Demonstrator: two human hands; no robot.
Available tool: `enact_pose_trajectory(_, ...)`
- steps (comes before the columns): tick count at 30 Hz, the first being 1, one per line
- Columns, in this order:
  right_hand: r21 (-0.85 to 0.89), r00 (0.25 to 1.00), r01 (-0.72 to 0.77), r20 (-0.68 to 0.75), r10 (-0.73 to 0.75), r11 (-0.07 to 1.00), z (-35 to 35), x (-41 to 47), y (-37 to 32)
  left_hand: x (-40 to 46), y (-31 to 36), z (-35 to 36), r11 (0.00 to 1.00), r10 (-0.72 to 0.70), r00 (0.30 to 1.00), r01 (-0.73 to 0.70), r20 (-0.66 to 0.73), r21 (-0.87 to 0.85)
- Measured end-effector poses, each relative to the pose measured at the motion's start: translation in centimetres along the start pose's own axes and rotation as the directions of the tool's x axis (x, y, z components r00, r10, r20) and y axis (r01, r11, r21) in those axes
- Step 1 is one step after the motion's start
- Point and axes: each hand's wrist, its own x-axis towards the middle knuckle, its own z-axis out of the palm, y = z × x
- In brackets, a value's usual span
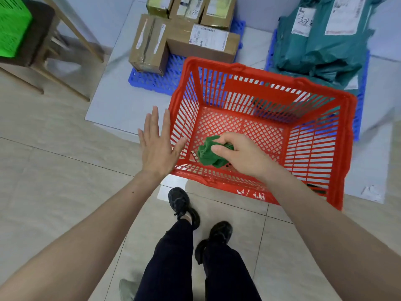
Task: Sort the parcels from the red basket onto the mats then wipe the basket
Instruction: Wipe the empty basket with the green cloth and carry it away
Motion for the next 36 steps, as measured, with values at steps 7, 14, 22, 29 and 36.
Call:
enact_pose_trajectory(7,-0.121,0.987,0.090,0.144,-0.073,0.989,0.4,-1.2,2.0,-5.0,1.8,1.5,0.985,0.081,0.996,-0.076,-0.029,0.155)
enact_pose_trajectory(14,-0.060,0.987,0.066,0.154,-0.056,0.996,-0.1,-3.0,4.4,-7.2,3.9,2.8,0.959,0.213,0.977,-0.214,0.028,0.185)
enact_pose_trajectory(22,-0.195,0.978,0.085,0.202,-0.045,0.977,1.4,-3.1,5.8,-6.5,4.6,3.1,0.965,0.145,0.988,-0.153,0.051,0.212)
enact_pose_trajectory(29,-0.420,0.992,0.087,0.123,-0.038,0.903,0.6,-4.8,6.8,-6.4,4.6,3.4,0.966,0.128,0.992,-0.128,0.015,0.224)
enact_pose_trajectory(36,-0.401,0.984,-0.084,0.112,0.140,0.912,-2.7,-6.0,8.5,-6.3,4.6,4.1,0.883,0.390,0.920,-0.385,0.035,0.267)
